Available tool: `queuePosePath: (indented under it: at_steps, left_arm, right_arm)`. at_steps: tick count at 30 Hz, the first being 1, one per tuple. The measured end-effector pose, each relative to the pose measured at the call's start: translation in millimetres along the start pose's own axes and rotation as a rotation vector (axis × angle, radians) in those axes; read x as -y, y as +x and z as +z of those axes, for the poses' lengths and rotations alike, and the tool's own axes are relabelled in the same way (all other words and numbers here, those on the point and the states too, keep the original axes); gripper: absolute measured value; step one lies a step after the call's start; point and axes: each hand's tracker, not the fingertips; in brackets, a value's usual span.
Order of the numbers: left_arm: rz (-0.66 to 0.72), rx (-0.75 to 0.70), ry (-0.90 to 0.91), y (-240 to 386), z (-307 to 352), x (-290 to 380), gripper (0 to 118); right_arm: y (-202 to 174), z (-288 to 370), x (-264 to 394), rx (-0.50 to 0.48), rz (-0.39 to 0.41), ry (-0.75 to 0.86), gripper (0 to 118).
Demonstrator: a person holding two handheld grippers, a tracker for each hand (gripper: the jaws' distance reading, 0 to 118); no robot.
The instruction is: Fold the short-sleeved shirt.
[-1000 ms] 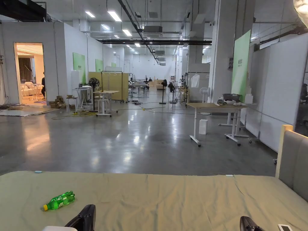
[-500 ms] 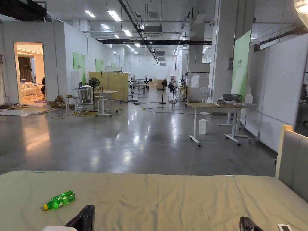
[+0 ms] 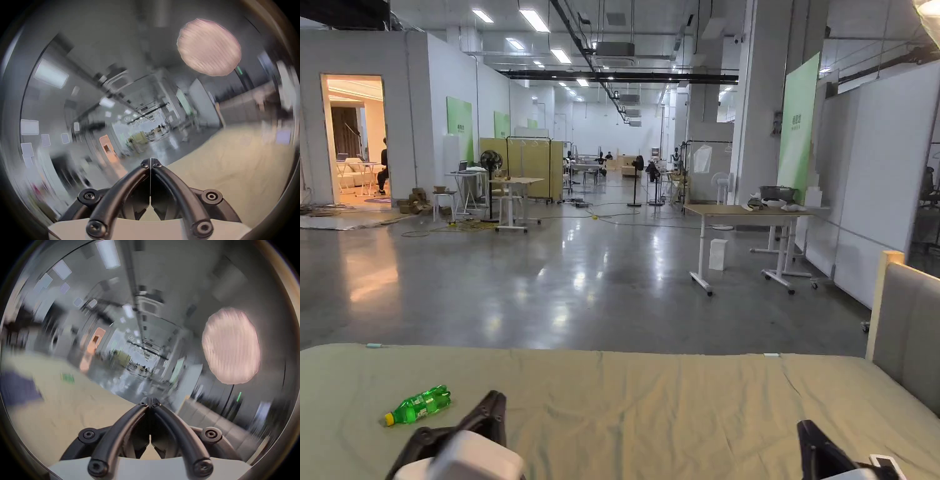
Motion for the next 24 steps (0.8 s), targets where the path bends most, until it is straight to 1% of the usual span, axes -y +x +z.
queuePosePath:
  at_steps: [1,2,3,4,5,6,7,8,9,10,11,12,13,14,15,16,18,19,20,21,22,23,24]
  left_arm:
    - [-0.217,-0.004,-0.004,14,-3,8,0]
    - [-0.437,0.023,-0.008,29,-3,22,0]
    - [-0.610,0.055,-0.014,42,-3,35,0]
    - [-0.757,0.114,-0.035,55,-1,52,0]
    - [-0.852,0.200,-0.018,64,5,70,0]
    - [-0.928,0.268,-0.003,74,13,88,0]
    - [-0.974,0.333,-0.015,84,23,102,0]
    - [-1.044,0.418,-0.019,91,33,115,0]
    - [-1.096,0.465,-0.017,99,42,126,0]
    - [-1.145,0.493,0.026,104,51,135,0]
    - [-1.178,0.513,0.049,105,54,150,0]
    - [-1.184,0.503,0.076,103,56,151,0]
    - [-1.153,0.442,0.085,97,54,147,0]
    - [-1.050,0.354,0.043,89,46,136,0]
    - [-0.897,0.303,-0.016,73,37,118,0]
    - [-0.712,0.255,-0.075,57,27,103,0]
    - [-0.267,0.184,-0.166,16,11,77,0]
    - [-0.036,0.151,-0.184,-7,3,68,0]
    - [0.202,0.145,-0.175,-25,2,67,0]
    - [0.410,0.152,-0.168,-37,2,70,0]
    - [0.636,0.170,-0.167,-46,4,79,0]
    - [0.807,0.208,-0.168,-49,6,82,0]
    - [0.881,0.240,-0.165,-47,9,89,0]
  right_arm:
    - [-16,0,7,-0.024,0.233,0.012,0]
    - [-35,1,18,-0.035,0.461,0.025,0]
    - [-51,5,30,-0.076,0.669,0.069,0]
    - [-66,10,48,-0.128,0.836,0.087,0]
    - [-77,18,61,-0.198,0.997,0.126,0]
    - [-87,26,80,-0.268,1.073,0.177,0]
    - [-91,35,87,-0.346,1.130,0.193,0]
    - [-96,42,94,-0.427,1.162,0.198,0]
    - [-101,47,100,-0.480,1.179,0.204,0]
    - [-103,53,116,-0.516,1.202,0.209,0]
    - [-104,57,119,-0.544,1.225,0.244,0]
    - [-103,58,119,-0.540,1.223,0.262,0]
    - [-98,59,122,-0.538,1.197,0.265,0]
    - [-94,56,118,-0.515,1.094,0.224,0]
    - [-81,48,100,-0.468,0.979,0.169,0]
    - [-69,40,87,-0.420,0.847,0.132,0]
    - [-43,25,59,-0.267,0.588,0.063,0]
    - [-29,19,49,-0.178,0.409,0.029,0]
    - [-14,16,47,-0.103,0.194,-0.011,0]
    - [-4,11,40,-0.049,0.013,-0.054,0]
    - [5,10,44,-0.011,-0.194,-0.105,0]
    - [11,10,52,0.003,-0.376,-0.141,0]
    - [12,11,61,0.024,-0.506,-0.163,0]
